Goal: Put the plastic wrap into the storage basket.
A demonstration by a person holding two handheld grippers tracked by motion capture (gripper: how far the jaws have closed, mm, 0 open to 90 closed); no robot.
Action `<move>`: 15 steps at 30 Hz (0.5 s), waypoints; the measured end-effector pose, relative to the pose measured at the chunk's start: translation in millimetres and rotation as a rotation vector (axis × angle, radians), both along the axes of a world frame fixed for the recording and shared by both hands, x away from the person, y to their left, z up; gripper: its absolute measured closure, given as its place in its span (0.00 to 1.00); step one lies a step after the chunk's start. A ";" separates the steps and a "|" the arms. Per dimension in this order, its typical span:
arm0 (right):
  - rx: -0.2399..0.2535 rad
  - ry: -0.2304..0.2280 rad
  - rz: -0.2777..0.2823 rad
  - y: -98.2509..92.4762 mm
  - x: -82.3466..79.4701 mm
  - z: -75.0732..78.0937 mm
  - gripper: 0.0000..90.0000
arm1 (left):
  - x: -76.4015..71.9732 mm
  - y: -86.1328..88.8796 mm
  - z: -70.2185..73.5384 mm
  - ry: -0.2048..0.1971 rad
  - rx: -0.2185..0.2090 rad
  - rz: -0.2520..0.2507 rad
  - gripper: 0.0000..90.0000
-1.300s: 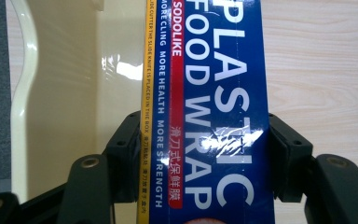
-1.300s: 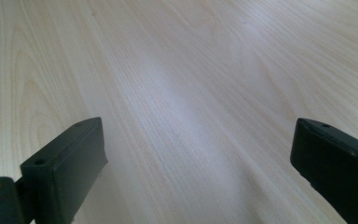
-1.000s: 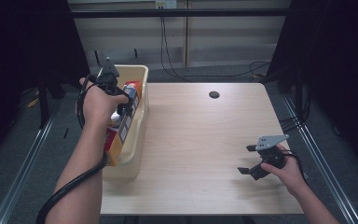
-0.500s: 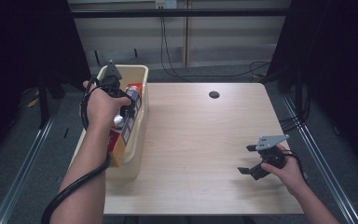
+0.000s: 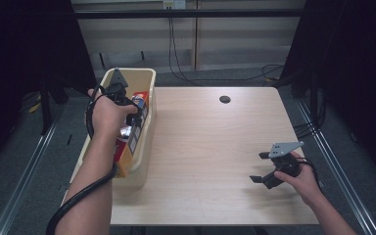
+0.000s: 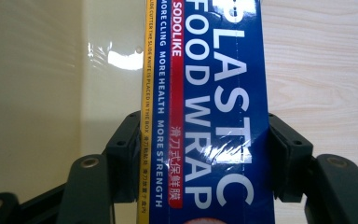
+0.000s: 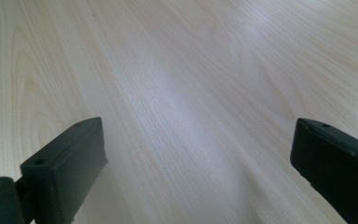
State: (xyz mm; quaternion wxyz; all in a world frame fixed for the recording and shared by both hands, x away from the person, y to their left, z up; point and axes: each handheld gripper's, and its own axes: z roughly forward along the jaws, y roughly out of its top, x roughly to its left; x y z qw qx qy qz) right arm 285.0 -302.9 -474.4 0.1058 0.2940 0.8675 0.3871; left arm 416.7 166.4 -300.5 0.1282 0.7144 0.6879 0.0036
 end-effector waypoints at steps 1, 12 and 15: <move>0.000 0.000 0.000 0.0 0.0 0.0 0.04 | 0.0 0.0 0.0 0.000 0.000 0.000 0.45; 0.000 0.000 0.000 0.1 -0.1 -0.1 0.04 | 0.3 0.8 -7.4 0.014 0.006 0.003 0.45; 0.004 0.003 0.001 -0.1 -0.3 0.1 0.04 | 0.5 0.6 -9.8 0.014 0.007 0.006 0.45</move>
